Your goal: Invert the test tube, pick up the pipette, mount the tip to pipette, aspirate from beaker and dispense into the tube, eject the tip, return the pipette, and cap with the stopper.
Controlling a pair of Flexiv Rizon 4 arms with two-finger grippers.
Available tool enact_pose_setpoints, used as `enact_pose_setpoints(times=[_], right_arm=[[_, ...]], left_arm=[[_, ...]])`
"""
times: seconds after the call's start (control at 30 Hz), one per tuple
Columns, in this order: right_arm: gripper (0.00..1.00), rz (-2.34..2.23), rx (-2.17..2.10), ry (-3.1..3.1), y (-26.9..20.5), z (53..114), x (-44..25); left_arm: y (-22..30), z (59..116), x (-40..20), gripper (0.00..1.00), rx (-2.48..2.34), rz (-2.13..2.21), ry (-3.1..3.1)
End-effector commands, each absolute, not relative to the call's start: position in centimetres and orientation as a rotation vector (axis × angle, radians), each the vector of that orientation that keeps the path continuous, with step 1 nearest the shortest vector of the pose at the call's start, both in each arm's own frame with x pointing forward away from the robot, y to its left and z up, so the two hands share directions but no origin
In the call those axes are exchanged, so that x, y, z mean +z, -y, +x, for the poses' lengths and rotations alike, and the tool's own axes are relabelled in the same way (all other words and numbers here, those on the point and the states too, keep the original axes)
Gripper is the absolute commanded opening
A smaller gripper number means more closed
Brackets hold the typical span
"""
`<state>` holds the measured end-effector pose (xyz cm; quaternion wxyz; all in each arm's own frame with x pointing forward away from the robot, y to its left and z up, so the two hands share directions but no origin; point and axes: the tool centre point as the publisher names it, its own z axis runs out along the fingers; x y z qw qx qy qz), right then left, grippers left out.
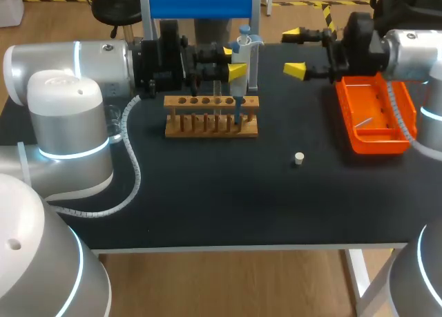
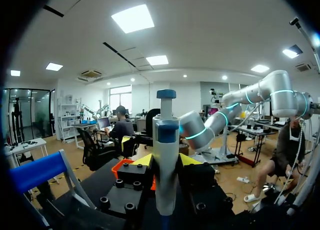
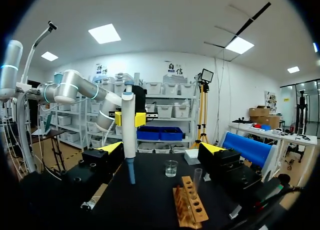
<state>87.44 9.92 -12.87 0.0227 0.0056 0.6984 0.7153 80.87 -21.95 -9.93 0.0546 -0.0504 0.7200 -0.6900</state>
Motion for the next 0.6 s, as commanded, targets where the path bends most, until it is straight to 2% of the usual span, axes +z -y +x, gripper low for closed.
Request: enact_pose_setpoints(times=[0.03,0.6], right_arm=[[1.0,0.029,2.185,-2.193,-8.2,89.3,-12.8],[1.0,0.153,2.035,-2.243,-8.6,98.4,-14.4]], left_arm=[[21.9,80.9,-9.9,0.0,-2.097,-0.152,-2.185],[21.9,80.9,-9.9,0.0,-2.097,-0.152,-2.185]])
